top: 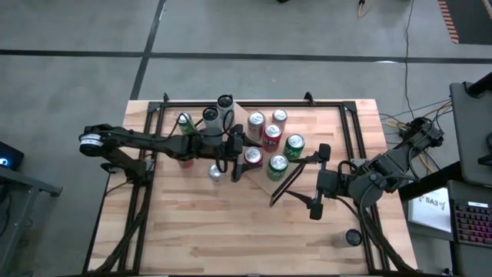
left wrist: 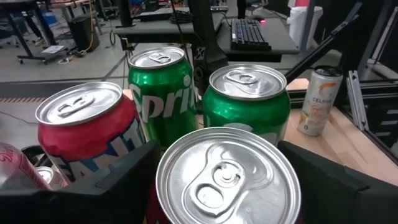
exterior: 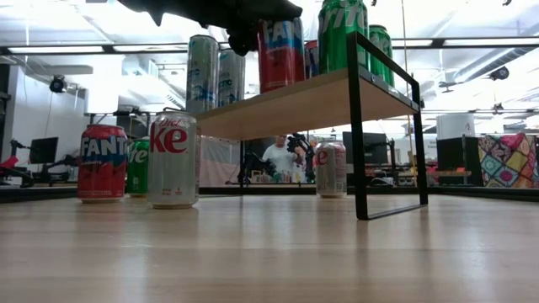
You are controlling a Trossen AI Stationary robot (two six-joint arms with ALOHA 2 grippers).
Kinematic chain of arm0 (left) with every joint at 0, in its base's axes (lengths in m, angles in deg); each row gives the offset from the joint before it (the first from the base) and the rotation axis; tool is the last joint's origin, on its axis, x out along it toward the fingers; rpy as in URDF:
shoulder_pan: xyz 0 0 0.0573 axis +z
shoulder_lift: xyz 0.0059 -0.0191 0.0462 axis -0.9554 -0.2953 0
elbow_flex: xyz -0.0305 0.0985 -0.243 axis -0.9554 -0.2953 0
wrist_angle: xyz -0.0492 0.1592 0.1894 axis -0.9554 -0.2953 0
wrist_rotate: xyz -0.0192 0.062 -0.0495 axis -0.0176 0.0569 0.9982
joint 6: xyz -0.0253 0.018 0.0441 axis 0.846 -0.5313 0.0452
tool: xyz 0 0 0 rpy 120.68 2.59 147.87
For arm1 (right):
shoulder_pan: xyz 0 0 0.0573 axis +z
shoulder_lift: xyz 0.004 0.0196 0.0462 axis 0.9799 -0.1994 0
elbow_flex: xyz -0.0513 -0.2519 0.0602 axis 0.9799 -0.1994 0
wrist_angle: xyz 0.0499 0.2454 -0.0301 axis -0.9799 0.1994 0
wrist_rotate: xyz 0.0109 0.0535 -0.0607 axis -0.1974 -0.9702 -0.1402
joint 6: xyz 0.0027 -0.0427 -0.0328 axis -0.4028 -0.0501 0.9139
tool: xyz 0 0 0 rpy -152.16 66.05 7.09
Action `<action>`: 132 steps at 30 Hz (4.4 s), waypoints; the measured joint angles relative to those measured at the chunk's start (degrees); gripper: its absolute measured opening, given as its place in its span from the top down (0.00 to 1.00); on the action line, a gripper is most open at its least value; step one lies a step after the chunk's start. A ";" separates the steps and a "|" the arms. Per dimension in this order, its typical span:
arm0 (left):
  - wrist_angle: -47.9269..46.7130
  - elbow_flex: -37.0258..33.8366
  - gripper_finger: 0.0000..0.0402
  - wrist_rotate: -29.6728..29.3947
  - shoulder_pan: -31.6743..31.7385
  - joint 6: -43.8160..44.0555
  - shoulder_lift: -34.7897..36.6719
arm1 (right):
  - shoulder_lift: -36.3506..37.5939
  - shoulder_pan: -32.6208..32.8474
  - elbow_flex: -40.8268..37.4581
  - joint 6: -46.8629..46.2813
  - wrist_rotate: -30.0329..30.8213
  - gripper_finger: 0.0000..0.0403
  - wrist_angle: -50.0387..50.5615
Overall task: Place canned beverage on shelf
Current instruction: Put the right orange soda can on the shelf aligned with the other orange soda can
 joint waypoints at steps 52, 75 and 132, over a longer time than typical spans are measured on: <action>-22.21 -0.60 1.00 -16.53 -12.92 -4.72 13.20 | -3.17 -26.85 0.30 -2.35 -26.50 0.98 1.67; 1.15 -14.74 1.00 -16.44 -13.41 -5.91 14.80 | -12.31 -30.52 2.76 7.30 -27.59 0.98 1.12; 16.46 -13.88 1.00 -29.03 -13.27 -3.14 2.60 | -12.48 -30.40 0.69 1.03 -26.66 0.98 5.23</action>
